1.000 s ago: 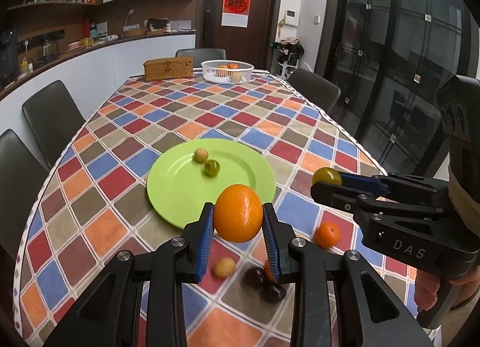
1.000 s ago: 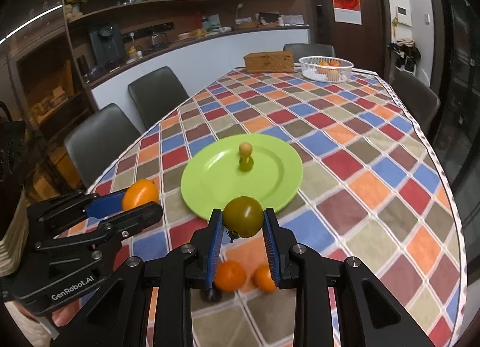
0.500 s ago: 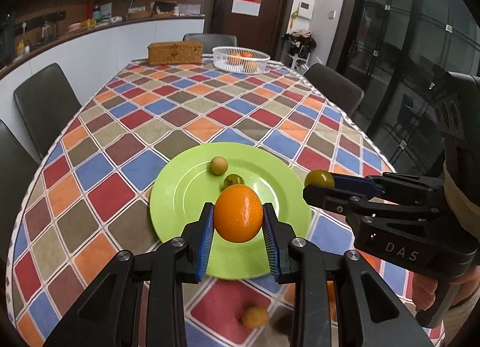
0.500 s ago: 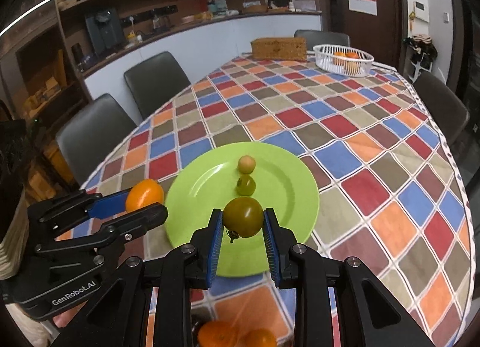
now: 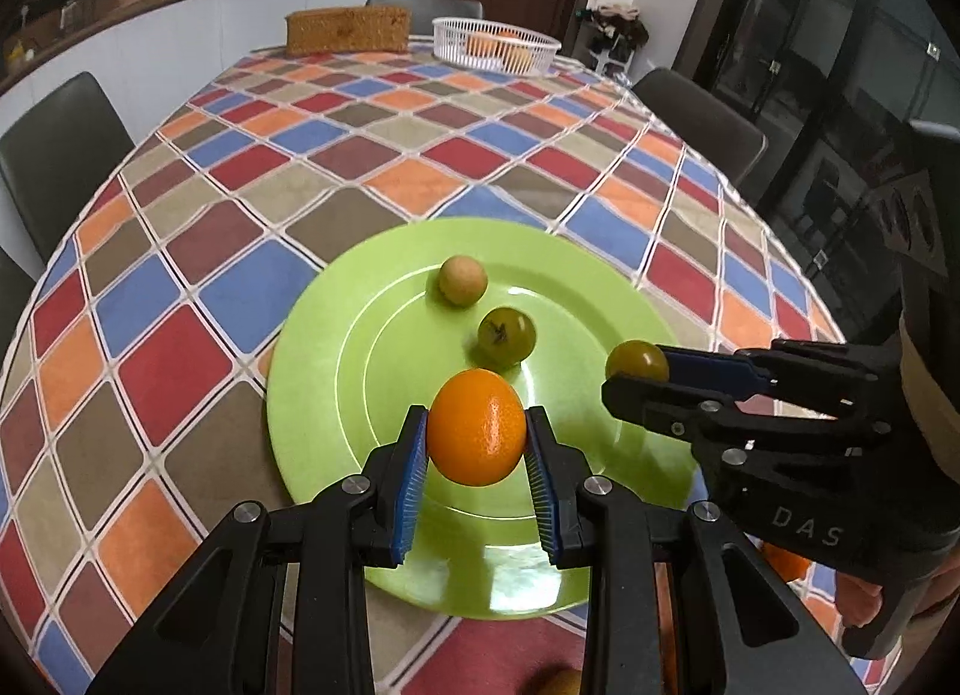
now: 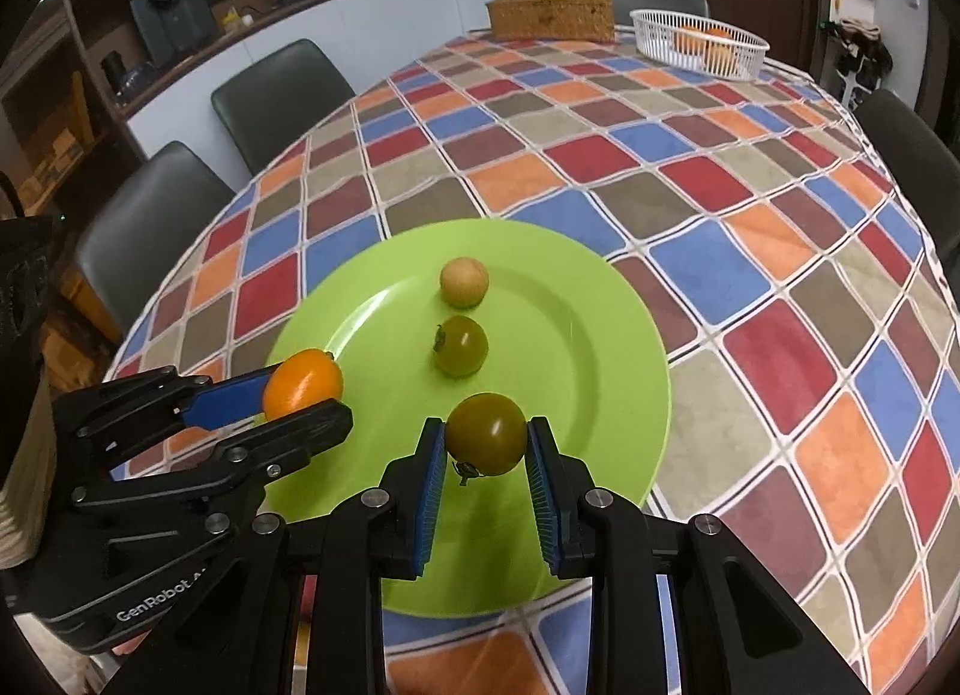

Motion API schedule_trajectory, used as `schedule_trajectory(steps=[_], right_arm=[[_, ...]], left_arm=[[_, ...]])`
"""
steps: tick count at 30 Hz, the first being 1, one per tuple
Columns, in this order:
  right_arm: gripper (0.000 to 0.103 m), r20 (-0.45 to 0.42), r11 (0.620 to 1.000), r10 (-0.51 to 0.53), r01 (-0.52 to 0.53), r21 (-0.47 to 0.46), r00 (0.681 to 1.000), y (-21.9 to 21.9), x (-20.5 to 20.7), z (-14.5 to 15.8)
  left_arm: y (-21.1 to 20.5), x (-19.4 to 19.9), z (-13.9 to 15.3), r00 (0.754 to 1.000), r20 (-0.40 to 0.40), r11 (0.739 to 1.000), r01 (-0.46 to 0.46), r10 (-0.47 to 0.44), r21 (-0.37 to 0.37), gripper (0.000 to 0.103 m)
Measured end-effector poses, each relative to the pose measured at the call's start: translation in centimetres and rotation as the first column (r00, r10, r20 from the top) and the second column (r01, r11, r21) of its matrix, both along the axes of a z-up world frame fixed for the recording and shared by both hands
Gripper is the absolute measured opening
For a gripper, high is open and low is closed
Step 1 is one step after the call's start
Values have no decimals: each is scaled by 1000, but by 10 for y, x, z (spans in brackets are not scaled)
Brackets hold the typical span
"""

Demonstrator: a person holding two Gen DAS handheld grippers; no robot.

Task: Organize fruits
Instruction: 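Lower both held fruits onto the green plate and open both tools, then withdraw both open tools from the plate toward the remaining fruits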

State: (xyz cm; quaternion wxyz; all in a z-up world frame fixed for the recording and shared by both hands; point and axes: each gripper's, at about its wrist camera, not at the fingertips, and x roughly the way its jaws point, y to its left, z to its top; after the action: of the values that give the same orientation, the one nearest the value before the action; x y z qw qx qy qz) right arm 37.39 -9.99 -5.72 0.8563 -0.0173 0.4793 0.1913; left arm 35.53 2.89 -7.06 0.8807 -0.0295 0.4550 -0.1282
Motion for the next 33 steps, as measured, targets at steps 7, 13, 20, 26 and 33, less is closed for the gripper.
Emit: schedule_trajectory(steps=[7,13,20,26,33], right_arm=[[31,-13,1000,-8,8,3,1000,-2,1,-4],[36,38,1000,-24,24,0,999,-10,-14,12],[43,134,999,-42,42,3,990,-19,-49,49],[46,218,999,-44,42,16,975,-27,-87,78],[53,269,1000,-30,29,9,963,-40,-124,98]], left_arm=[[-2,-5,2,1000,13,999,0,-1,40,41],[2,-22,23,998,58,998,-25,22,50,41],[4,-60,64,988,147,998,-42,36,43,48],[-8,-100,95,975,222,997,-37,21,67,58],[-24,-136,111,963,269,997,-37,16,73,64]])
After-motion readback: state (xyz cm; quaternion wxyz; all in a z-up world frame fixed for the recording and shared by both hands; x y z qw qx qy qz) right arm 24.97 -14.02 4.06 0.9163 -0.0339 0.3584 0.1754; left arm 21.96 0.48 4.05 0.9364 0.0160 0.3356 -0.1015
